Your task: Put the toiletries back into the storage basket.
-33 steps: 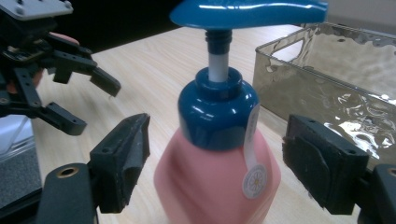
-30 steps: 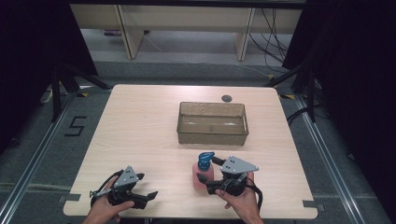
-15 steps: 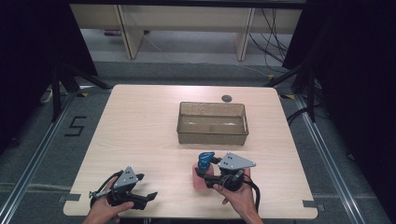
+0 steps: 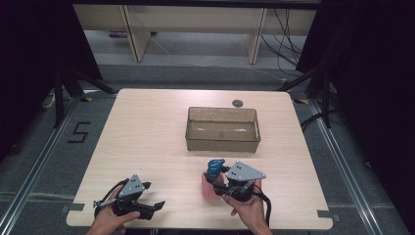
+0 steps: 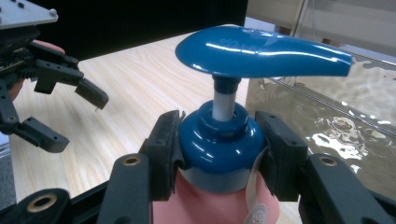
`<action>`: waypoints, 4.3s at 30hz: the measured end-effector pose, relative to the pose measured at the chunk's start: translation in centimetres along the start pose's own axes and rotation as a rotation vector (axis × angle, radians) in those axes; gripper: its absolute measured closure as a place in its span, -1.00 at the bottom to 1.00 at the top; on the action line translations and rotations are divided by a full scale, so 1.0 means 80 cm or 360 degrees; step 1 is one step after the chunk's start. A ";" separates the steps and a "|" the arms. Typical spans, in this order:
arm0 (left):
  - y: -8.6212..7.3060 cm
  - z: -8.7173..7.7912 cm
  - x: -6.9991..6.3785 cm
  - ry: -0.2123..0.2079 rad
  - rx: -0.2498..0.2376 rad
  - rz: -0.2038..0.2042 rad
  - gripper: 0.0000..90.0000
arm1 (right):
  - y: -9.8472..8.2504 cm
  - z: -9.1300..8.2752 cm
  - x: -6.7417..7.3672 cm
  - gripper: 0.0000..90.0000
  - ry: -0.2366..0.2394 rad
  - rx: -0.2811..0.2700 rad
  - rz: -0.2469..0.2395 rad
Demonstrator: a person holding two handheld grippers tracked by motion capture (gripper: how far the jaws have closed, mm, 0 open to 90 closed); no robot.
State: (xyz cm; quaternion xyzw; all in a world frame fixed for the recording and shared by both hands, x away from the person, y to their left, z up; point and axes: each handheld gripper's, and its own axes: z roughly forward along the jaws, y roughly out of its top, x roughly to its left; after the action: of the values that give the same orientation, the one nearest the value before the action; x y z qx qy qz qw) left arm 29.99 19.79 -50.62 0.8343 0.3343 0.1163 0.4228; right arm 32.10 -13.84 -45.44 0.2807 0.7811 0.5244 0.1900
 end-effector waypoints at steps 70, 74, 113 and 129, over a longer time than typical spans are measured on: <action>-0.002 0.000 0.004 0.0015 -0.0038 -0.0044 -0.67 | 0.104 -0.058 -0.126 0.19 -0.0403 -0.0170 0.0193; -0.001 -0.001 0.004 0.0010 -0.0018 -0.0035 -0.67 | 0.104 -0.053 -0.142 0.19 -0.0454 -0.0193 0.0185; -0.001 -0.001 0.003 -0.0013 -0.0005 -0.0021 -0.67 | 0.098 -0.002 -0.219 0.19 -0.0630 -0.0164 0.0275; -0.001 -0.001 0.002 -0.0007 -0.0014 -0.0020 -0.67 | 0.081 0.014 -0.227 0.19 -0.0604 -0.0113 0.0279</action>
State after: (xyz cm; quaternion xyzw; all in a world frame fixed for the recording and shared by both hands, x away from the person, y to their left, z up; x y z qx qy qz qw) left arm 30.00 19.98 -50.62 0.8305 0.3380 0.1132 0.4279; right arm 48.28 -22.71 -39.78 0.4345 0.6848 0.5039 0.2972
